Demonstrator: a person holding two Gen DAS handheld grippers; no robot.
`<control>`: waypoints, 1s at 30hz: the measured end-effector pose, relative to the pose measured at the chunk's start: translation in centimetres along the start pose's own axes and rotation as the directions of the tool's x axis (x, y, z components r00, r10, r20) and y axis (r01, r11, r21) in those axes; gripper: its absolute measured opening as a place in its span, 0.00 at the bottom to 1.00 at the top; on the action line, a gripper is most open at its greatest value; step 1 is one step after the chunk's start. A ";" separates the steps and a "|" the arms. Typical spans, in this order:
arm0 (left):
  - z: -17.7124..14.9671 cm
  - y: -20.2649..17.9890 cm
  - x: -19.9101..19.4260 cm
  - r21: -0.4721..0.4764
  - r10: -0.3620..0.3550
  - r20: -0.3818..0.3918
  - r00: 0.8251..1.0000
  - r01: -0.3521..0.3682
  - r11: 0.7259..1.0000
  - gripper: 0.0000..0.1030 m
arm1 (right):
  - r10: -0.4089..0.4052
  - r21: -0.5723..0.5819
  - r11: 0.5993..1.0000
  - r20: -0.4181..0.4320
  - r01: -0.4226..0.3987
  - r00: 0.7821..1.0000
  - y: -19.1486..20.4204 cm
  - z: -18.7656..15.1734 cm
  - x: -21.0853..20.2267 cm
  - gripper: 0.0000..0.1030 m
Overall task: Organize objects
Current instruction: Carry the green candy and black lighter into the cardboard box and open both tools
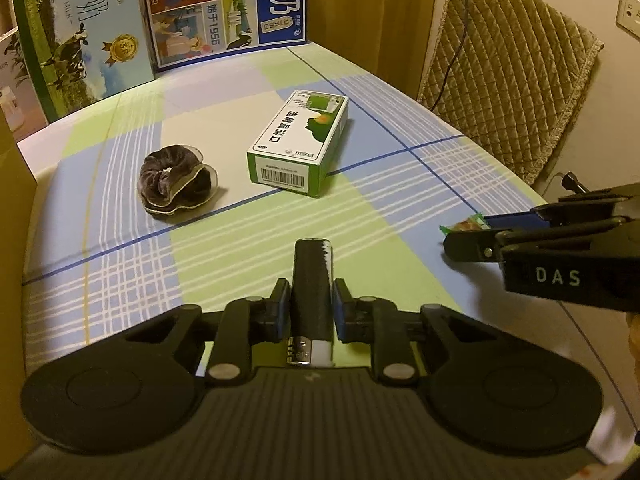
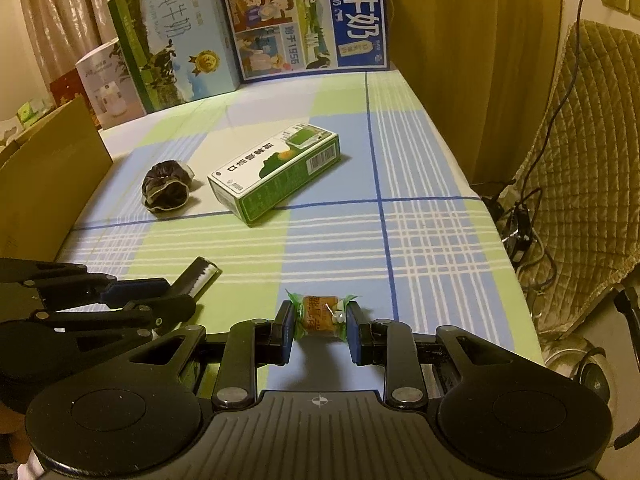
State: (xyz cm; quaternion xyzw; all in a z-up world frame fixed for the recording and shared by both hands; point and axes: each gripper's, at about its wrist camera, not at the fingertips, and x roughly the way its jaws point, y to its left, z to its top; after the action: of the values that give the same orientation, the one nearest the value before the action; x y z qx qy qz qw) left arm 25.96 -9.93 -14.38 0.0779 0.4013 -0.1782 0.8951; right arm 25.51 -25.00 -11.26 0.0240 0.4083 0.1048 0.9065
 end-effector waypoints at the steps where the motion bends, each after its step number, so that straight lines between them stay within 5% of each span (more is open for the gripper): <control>1: 0.0 -0.1 -0.1 0.003 0.001 -0.003 1.000 -0.001 1.000 0.17 | 0.001 -0.003 1.000 0.001 -0.001 1.000 0.1 0.1 0.0 0.23; 17: 1.3 0.4 -9.8 -0.065 0.024 0.088 0.996 -0.018 0.998 0.17 | 0.013 -0.097 0.995 0.117 -0.001 0.993 3.4 3.4 -7.8 0.23; 30: 0.6 5.1 -23.3 -0.152 0.125 0.202 0.972 -0.095 0.984 0.17 | 0.164 -0.189 0.974 0.208 -0.125 0.964 12.9 4.0 -16.4 0.23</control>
State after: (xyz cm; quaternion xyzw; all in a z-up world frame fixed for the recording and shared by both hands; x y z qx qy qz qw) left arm 14.00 0.54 3.39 0.0172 0.3111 -0.1066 0.9442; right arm 15.75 -15.63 5.12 -0.0139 0.2909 0.2029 0.9349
